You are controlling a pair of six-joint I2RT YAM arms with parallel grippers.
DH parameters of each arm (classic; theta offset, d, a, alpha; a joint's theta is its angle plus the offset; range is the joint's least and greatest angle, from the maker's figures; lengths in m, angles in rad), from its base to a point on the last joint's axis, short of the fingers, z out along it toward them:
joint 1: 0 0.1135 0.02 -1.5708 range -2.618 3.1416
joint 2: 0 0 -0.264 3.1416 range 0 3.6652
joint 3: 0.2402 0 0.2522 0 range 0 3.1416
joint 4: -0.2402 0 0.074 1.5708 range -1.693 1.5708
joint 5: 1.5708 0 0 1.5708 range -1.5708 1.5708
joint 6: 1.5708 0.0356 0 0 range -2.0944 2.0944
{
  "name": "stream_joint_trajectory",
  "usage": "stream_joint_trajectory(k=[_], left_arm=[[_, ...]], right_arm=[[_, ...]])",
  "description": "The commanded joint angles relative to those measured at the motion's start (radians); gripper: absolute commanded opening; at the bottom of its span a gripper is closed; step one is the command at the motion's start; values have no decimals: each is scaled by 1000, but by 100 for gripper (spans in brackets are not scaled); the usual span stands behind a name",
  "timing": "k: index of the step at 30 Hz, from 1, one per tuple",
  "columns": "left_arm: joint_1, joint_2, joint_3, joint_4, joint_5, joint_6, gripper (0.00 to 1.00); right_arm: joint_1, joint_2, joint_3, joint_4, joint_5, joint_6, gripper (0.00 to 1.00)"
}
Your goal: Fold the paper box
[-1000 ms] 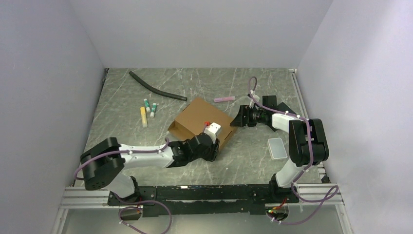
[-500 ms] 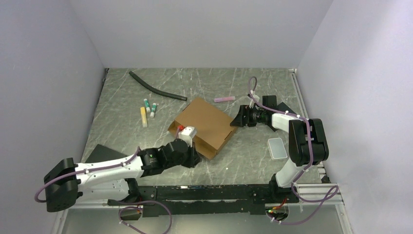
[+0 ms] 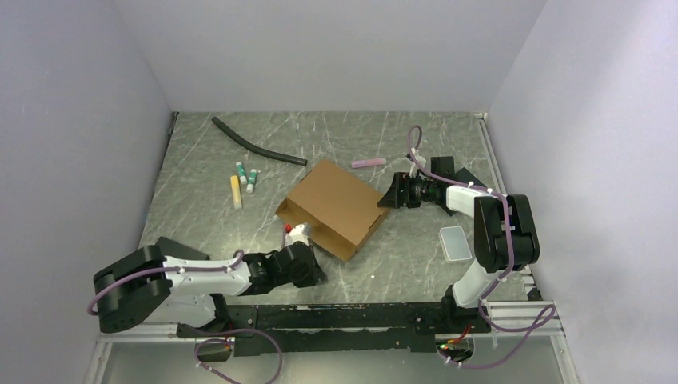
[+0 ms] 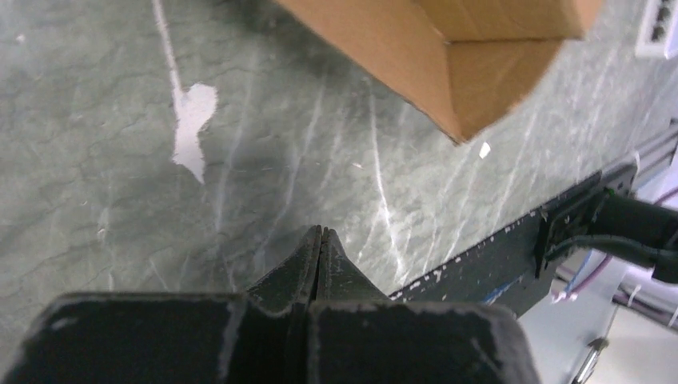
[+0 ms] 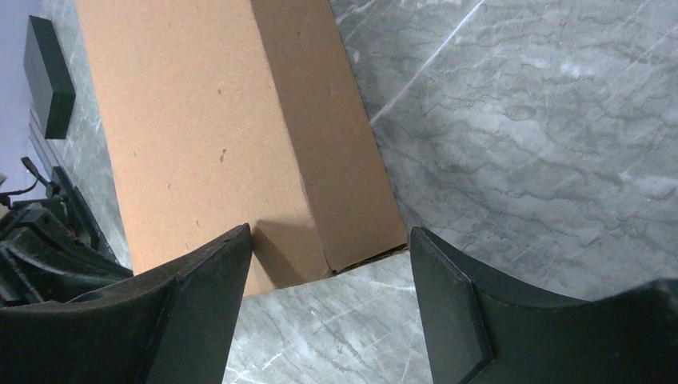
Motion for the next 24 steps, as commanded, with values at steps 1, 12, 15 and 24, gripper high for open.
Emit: stream_joint_trajectory(k=[1,12,15,24], left_arm=[[-20,60,67,-58,-75,-154,0],[-80,123,161,-228,-176,-254,0],[-82,134,159,-206,-182,-267,0],[-83,176,186,-156,-203,-273,0]], right_arm=[[6,23,9,-34,44,-29,75],[6,24,7,-29,40,-22,75],[6,23,8,-29,36,-21,75],[9,31,11,-33,28,-19,74]])
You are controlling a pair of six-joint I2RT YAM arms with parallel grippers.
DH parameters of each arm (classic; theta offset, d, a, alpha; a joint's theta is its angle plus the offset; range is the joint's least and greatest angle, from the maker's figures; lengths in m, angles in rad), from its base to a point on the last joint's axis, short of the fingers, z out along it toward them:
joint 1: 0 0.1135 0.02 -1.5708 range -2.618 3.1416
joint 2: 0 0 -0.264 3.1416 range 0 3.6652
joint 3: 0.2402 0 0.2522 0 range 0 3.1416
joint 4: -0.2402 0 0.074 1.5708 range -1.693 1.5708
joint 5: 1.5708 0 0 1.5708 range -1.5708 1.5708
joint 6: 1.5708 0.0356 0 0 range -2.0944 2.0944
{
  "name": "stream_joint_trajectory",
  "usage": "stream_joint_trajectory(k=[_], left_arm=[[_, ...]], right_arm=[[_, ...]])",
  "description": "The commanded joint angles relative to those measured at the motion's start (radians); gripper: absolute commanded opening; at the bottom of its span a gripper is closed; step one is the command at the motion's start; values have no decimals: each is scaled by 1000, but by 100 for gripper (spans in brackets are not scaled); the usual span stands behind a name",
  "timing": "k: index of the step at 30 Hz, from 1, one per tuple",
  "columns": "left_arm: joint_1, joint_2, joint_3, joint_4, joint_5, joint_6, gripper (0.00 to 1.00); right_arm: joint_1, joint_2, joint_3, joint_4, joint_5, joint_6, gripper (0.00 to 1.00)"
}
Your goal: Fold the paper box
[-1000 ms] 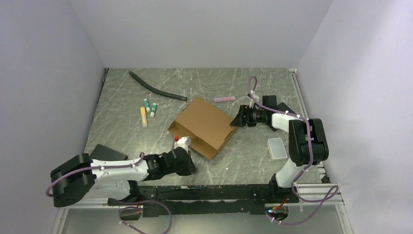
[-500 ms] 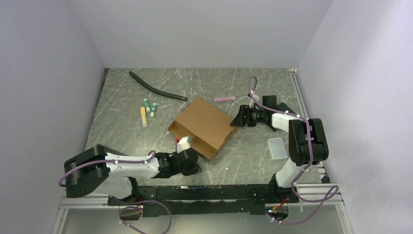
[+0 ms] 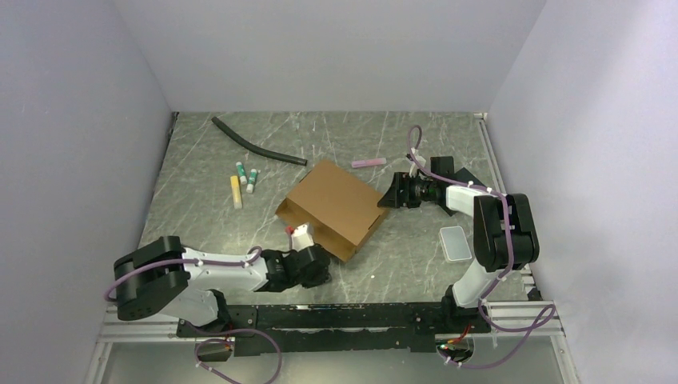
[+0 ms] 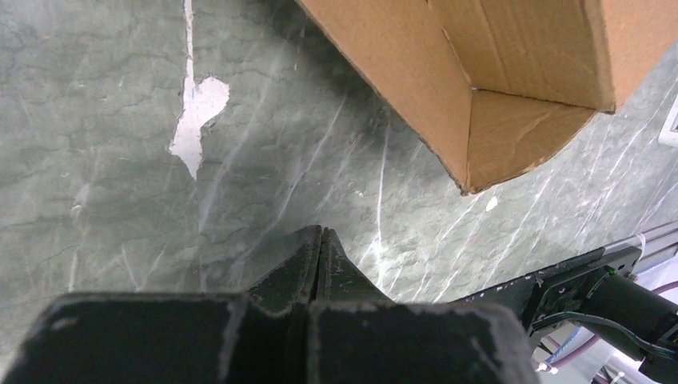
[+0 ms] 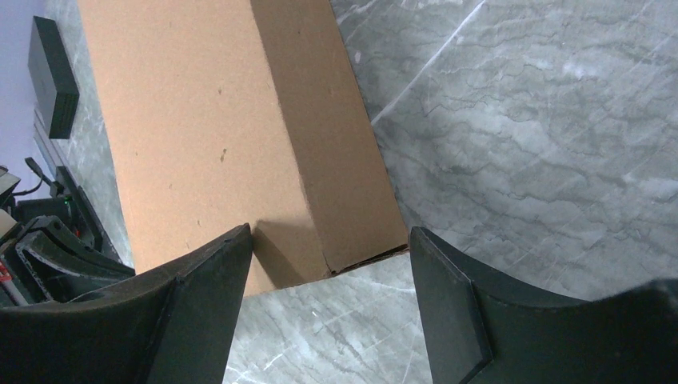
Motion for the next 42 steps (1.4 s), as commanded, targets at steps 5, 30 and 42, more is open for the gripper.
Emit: stream_joint_trajectory(k=[5,30,42], left_arm=[[-1,78,106,91,-90,54,0],[186,-228,117,-124,12,552,31],[837,-322,-42,219,436,516,100]], right_arm=[[11,24,8,-33,34,-24,74],[14,38,20,-56,38,-45,73],[14,47,23,-59,32,-46,73]])
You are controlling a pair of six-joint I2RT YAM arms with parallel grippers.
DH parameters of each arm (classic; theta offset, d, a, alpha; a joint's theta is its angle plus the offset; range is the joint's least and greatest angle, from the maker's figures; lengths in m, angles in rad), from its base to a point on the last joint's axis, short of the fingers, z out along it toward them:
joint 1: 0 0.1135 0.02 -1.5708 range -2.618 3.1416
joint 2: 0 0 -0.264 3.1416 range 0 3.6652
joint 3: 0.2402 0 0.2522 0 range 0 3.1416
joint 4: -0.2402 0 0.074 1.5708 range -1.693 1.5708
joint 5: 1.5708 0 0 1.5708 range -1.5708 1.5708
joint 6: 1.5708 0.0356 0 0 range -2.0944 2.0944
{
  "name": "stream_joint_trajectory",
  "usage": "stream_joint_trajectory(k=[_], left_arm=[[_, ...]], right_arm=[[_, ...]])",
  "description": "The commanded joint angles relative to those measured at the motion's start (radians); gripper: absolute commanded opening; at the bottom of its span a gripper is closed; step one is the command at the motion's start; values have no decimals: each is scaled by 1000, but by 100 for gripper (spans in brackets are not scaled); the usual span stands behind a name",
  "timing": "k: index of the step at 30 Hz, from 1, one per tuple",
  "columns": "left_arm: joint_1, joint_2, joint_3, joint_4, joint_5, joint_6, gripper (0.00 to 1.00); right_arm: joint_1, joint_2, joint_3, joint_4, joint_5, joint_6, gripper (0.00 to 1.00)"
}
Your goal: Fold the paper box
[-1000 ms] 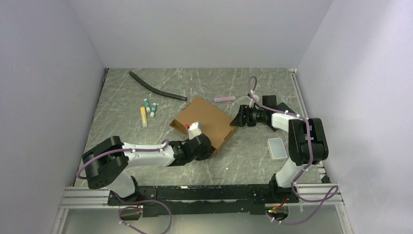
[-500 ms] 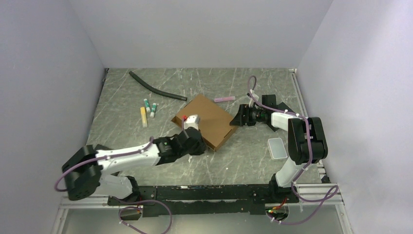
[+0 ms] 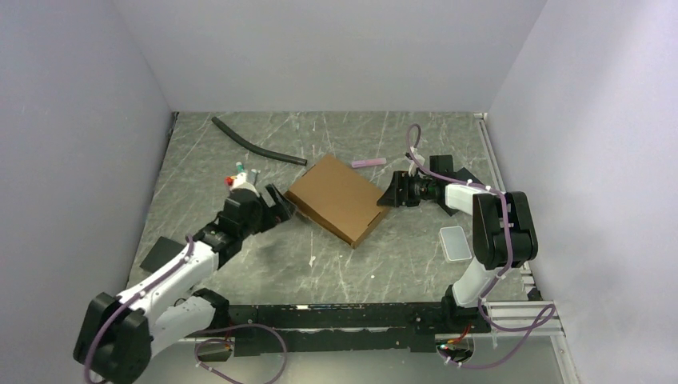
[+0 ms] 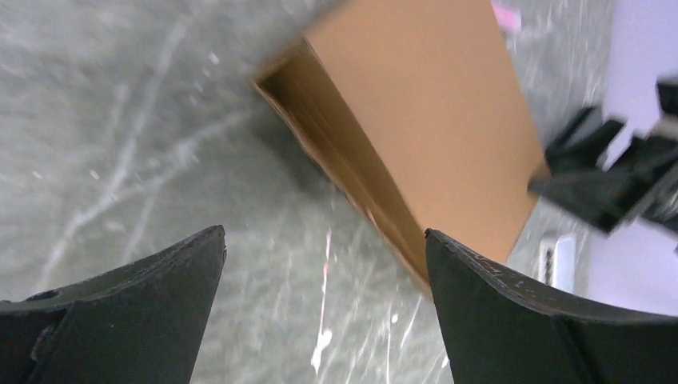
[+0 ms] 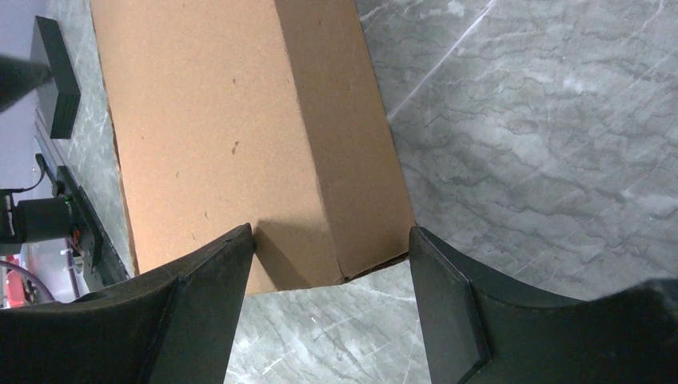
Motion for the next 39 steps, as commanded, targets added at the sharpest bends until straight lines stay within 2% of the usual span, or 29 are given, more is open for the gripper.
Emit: stream_joint_trajectory(k=[1,5,12,17,24,28,37,39], left_arm=[[208,116,-12,267,285,-45,100],[268,297,81,359,388,-36,100],[273,510,214,360,412,-21,100],[277,614,285,317,422,-23,96],[278,664,343,266,395,-3,93],[278,722,400,256,413,19,81],[278,831,467,246,458,55,31],[278,841,474,248,470,71,23]], right_arm=[[10,30,6,-59,35,-42,73],[11,32,8,-61,34,-42,73],[11,35,8,-63,31,-43,73],[12,38,10,-67,32,-43,73],[16,47,16,-74,33,-43,73],[18,49,16,-75,35,-44,73],[18,54,22,-86,31,-54,71],[20,54,24,-89,34,-57,70]])
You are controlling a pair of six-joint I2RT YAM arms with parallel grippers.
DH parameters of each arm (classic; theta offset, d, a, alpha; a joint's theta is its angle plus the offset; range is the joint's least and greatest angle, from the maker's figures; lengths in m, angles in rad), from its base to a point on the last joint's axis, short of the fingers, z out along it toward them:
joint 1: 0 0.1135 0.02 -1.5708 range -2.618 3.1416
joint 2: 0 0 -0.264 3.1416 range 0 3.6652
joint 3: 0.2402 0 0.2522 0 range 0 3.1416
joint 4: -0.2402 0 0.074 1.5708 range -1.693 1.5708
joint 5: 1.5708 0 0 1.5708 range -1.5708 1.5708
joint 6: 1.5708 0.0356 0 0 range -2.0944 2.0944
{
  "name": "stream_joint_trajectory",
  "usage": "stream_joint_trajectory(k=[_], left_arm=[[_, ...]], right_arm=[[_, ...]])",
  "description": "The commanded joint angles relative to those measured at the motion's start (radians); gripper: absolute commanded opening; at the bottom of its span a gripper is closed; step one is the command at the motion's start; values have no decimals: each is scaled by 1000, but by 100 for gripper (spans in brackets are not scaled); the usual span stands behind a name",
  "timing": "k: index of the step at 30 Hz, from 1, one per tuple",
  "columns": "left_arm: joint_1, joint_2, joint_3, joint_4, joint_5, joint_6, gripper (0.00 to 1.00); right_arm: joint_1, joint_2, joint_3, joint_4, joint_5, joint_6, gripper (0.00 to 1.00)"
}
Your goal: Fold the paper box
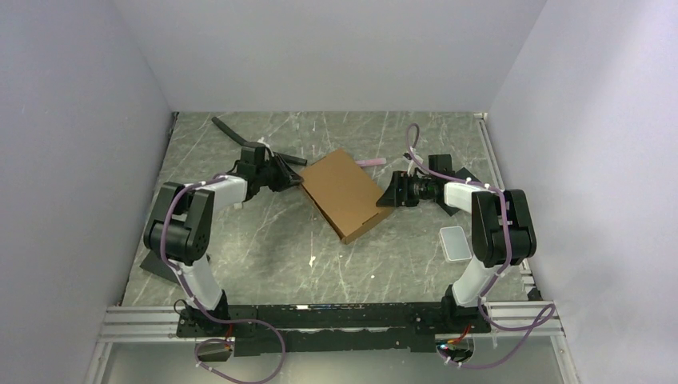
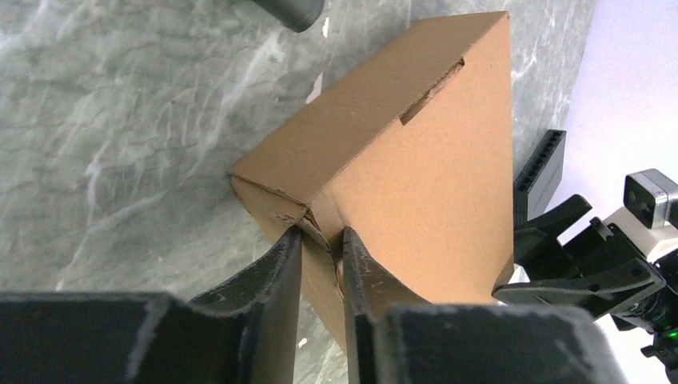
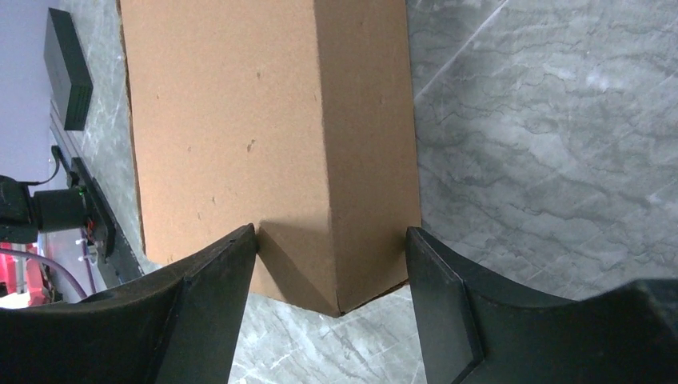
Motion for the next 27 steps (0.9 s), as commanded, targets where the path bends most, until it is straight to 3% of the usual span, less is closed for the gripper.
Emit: stream_joint_trajectory(k=[1,4,6,12,17,22,27], left_arm=[[-5,41,29,-6,34,68,20],[-5,29,21,15,60,93,17],[-5,-2,-2,37,86,106,20],[-5,-194,-134,30,80,125,61],[-19,-374,-257,-30,81,58,75],[-160,-467,-381,25,35,-80,78],[-361,-435,-394,116,-67,-224,82]], right_arm=[[17,31,4,-60,61,-56,70],[17,29,5,-65,64,-62,70],[17,26,8,-70,67,-69,71],[17,28,12,-76,69,-75,72],[17,28,13,-75,67,-77,72],[18,29,13,-75,65,-76,72],[18,30,11,-76,69,-75,71]])
